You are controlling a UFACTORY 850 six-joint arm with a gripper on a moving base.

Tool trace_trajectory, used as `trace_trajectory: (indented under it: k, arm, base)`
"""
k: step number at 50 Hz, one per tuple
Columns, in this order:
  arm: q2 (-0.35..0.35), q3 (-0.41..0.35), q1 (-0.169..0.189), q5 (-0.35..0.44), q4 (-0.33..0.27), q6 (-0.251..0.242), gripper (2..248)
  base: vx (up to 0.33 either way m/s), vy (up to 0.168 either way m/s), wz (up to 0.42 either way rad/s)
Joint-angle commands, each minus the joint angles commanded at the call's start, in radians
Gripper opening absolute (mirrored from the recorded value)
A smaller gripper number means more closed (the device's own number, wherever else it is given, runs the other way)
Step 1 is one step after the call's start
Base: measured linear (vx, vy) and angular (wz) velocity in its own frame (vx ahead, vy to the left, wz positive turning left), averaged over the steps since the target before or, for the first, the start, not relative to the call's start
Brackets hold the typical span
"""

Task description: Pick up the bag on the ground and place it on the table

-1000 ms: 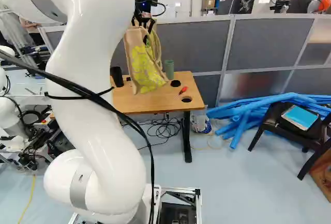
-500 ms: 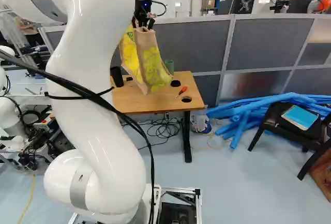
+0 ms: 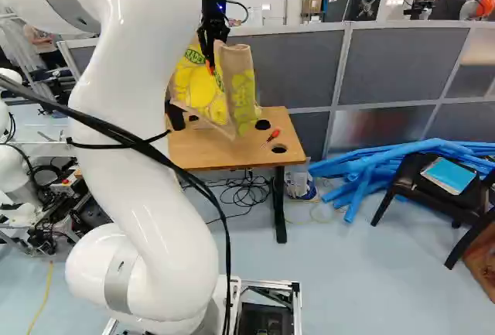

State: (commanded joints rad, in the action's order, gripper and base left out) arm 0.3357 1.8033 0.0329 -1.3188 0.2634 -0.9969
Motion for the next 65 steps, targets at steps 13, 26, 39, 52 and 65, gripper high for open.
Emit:
trace_trajectory:
  k: [13, 26, 39, 52, 65]
  arm:
    - [0.0, 0.0, 0.0, 0.0, 0.0, -0.136, 23]
    - [0.0, 0.0, 0.0, 0.0, 0.0, -0.273, 23]
    - [0.0, 0.0, 0.0, 0.0, 0.0, -0.41, 23]
    - [0.0, 0.0, 0.0, 0.0, 0.0, -0.547, 23]
    - [0.0, 0.0, 0.0, 0.0, 0.0, -0.634, 23]
  base:
    - [0.0, 0.0, 0.0]
    - [0.0, 0.0, 0.0]
    - [0.0, 0.0, 0.0]
    - [0.0, 0.0, 0.0]
    - [0.0, 0.0, 0.0]
